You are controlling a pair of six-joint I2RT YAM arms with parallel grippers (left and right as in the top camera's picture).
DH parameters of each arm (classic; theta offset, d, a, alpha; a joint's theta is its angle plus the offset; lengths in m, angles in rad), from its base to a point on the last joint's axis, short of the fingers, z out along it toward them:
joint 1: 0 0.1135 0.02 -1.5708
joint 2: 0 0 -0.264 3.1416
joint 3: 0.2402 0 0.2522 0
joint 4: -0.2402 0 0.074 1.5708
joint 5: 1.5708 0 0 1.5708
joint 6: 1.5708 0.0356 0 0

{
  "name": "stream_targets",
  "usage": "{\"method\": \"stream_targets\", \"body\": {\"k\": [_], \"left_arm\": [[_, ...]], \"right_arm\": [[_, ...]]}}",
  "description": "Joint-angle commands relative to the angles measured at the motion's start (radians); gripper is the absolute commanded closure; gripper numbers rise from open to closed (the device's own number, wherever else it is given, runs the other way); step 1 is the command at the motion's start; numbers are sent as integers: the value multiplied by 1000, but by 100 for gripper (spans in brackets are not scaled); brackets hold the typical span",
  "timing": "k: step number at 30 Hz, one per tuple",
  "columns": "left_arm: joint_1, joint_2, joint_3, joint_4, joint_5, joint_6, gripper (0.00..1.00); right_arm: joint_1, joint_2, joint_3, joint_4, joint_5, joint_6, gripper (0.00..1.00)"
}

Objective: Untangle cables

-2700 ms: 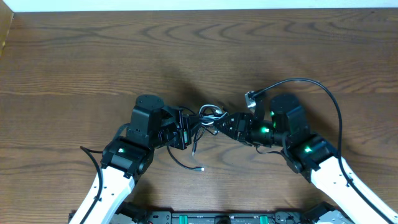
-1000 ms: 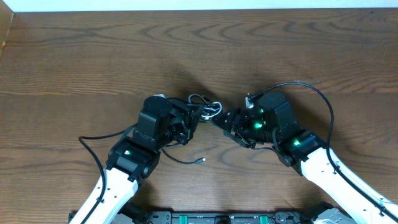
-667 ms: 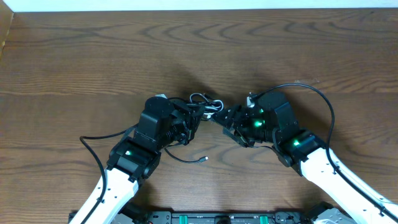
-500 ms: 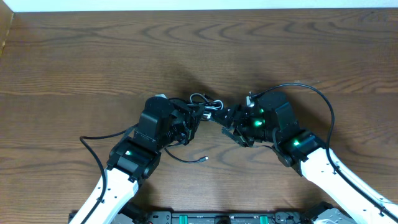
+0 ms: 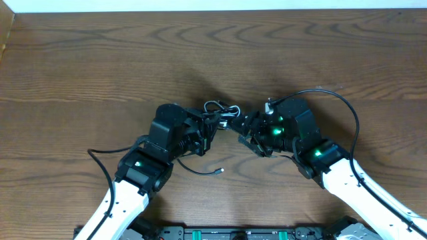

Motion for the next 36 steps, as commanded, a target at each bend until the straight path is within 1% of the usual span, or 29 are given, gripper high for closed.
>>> {"method": "stream_targets", "body": {"k": [1,4,6,11,17,22,23,24,26,27,30,32,36], "left_arm": [[-30,0,5,6,68,-99,92],[-55,0,5,6,86,-141,92],[-71,0,5,10,86,-157,92],[-93,0,5,59,93,-157,92],[-93,0,5,65,125,-159,92],[-93,0,5,65,152,-159,92],[-93,0,5,66,158,-159,92],[-93,0,5,66,161,-159,92],[-93,0,5,66,160,-159,92],[-93,0,5,66,159,-159,92],[-92,0,5,65,126,-138,92],[-88,0,5,61,74,-82,92],[-71,0,5,8,-45,-8,92]], "right_arm": [[3,-1,11,7,77,24,41],[3,-1,11,6,113,23,48],[3,-1,11,5,144,22,50],[2,0,11,-1,217,23,50],[2,0,11,-1,319,22,47],[2,0,11,-1,414,4,56],[2,0,11,-1,428,-8,60],[2,0,11,-2,444,-31,69],[2,0,11,-2,467,-96,92],[1,0,11,-2,471,-135,99],[-2,-1,11,-13,448,-248,99],[-6,-2,11,-20,399,-325,99],[-51,-29,11,-20,175,-561,99]]}}
